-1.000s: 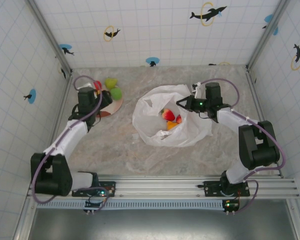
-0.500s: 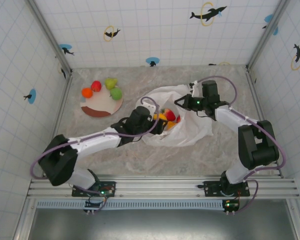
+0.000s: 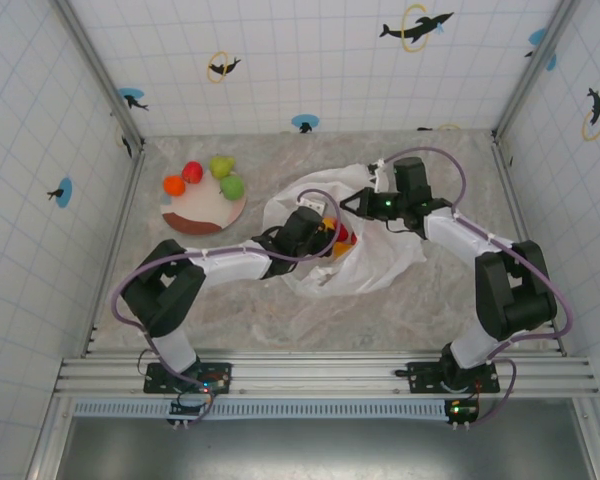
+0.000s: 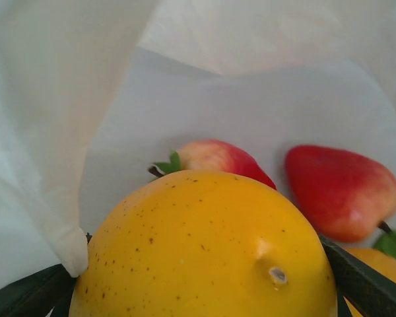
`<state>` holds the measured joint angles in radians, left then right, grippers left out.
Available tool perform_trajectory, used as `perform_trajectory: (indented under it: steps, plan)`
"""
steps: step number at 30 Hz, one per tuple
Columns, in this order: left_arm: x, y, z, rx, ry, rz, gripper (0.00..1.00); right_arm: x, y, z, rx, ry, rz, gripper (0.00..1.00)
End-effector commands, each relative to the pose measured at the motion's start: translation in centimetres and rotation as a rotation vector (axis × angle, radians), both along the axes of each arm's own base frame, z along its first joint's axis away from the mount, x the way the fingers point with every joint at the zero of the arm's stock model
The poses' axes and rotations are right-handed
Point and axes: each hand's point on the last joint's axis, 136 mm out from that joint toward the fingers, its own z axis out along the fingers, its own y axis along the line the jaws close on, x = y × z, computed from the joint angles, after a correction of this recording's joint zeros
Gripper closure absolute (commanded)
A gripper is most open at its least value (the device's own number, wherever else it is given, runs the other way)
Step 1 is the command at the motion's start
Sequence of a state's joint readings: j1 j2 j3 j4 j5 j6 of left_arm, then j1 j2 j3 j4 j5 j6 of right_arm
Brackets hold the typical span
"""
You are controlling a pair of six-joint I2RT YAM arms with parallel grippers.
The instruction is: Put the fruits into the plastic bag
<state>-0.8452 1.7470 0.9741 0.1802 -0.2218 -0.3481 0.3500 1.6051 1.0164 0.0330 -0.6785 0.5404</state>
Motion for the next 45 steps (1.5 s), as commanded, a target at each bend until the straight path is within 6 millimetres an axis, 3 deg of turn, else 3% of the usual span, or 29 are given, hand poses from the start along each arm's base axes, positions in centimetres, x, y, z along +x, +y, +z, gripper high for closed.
perform_trajectory:
  steps: [1,15,21,29,45]
  plan:
    - [3.2,0.4,2.7,-0.054,-0.113,0.117,0.26,-0.1,0.4,1.9,-0.001,-0.054,0.028,1.0]
    - [8.1,0.6,1.2,0.012,-0.235,0.247,0.25,-0.3,1.7,1.6,-0.004,-0.048,0.082,1.0]
    - [9.1,-0.2,-0.2,0.045,-0.23,0.235,0.16,-0.2,1.6,1.0,-0.013,-0.036,0.081,1.0]
    - [8.0,0.4,0.1,0.039,-0.21,0.223,0.05,-0.1,1.0,0.2,-0.026,-0.021,0.07,1.0]
    - [2.8,0.1,2.1,-0.108,-0.068,0.066,0.07,-0.1,-0.5,-1.4,-0.039,0.008,0.047,1.0]
